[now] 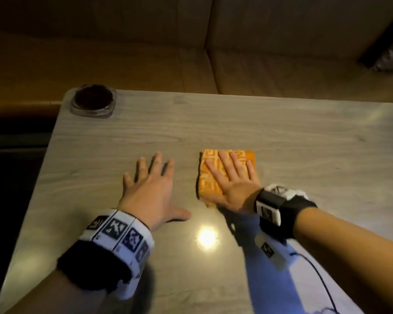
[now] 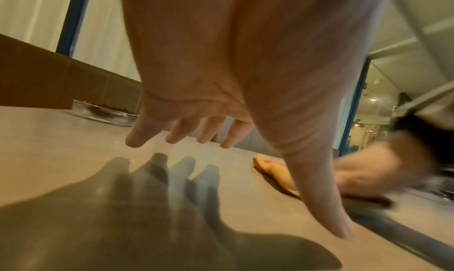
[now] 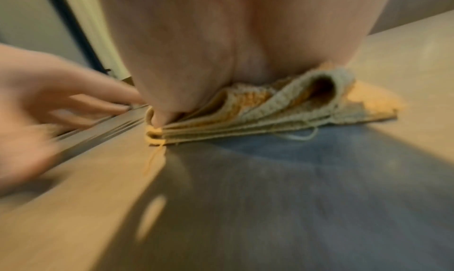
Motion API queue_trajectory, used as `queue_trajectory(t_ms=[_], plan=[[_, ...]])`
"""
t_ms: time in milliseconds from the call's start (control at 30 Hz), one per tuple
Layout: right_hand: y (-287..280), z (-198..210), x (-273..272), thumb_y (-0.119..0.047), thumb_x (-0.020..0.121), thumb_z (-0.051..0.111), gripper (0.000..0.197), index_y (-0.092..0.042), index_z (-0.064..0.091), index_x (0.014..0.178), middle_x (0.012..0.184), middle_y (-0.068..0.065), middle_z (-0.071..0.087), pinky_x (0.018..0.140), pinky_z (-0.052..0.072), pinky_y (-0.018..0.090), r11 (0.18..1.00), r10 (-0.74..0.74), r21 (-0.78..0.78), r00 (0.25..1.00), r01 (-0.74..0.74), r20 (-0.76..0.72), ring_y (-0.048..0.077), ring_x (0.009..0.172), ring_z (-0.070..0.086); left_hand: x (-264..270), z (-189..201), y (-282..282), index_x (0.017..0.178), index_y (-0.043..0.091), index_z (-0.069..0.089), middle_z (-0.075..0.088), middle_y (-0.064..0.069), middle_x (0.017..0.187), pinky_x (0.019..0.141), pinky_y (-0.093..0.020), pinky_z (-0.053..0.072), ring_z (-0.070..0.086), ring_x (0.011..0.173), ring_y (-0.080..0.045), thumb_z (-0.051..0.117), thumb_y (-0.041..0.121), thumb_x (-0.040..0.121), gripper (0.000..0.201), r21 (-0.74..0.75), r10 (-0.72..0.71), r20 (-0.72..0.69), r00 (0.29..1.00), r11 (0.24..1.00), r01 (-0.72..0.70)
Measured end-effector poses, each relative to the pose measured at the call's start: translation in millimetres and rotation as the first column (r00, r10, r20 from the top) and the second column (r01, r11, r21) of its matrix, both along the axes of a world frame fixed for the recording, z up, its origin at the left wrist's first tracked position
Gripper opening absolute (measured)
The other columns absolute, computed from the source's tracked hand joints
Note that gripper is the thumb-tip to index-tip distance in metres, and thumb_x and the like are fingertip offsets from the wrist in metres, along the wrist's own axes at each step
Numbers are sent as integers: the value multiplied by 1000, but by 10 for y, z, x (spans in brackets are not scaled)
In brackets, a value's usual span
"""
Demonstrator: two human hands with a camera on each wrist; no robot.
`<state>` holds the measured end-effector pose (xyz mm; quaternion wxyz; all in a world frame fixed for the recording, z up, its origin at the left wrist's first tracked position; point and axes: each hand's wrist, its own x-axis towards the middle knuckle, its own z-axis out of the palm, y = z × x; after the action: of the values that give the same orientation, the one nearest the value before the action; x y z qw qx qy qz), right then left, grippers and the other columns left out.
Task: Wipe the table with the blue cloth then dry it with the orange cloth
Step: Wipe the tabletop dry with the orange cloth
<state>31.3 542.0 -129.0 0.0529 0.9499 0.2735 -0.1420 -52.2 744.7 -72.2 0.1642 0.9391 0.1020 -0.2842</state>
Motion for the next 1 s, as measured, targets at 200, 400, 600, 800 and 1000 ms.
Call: queue_trajectory(t_ms=[200,400,600,800,1000], plan=[[138,3,-213,-85,71,15,92,-40,-4,149,160,3,-11,111,-3,59,988,-129,82,992,130,-14,32,146,-9,-667,58,-401,155,26,-24,-40,-3,157,120,-63,0,-28,147,-39,73,76,65,141,19,-118,-187,975,992,124],[-362,-18,-367,-86,74,2,87,-41,8,149,160,3,8,112,13,60,996,-25,86,997,18,76,31,146,10,-1033,2,-759,151,25,-30,-44,-5,154,118,-66,-5,-32,144,-43,72,81,59,149,12,-152,-256,954,987,161],[-316,-97,-841,-85,71,6,93,-37,17,149,158,7,16,109,13,64,994,-16,113,996,6,87,36,144,16,-1358,-38,-955,149,25,-35,-49,-4,151,117,-66,-10,-39,140,-42,77,77,57,154,22,-135,-341,930,988,151],[-346,-59,-646,-86,66,5,93,-41,13,148,160,4,11,112,11,60,985,-138,119,985,125,104,31,146,12,-1447,-111,-908,146,22,-39,-52,-5,147,114,-70,-9,-39,139,-44,82,73,53,160,16,-186,-306,934,980,201],[-629,-84,-1645,-80,78,21,84,-34,28,147,154,7,30,105,28,64,995,49,85,997,-55,66,36,140,28,-1529,-181,-899,149,23,-34,-48,-4,152,114,-70,-7,-37,142,-41,81,78,45,165,51,-185,-200,962,979,198]])
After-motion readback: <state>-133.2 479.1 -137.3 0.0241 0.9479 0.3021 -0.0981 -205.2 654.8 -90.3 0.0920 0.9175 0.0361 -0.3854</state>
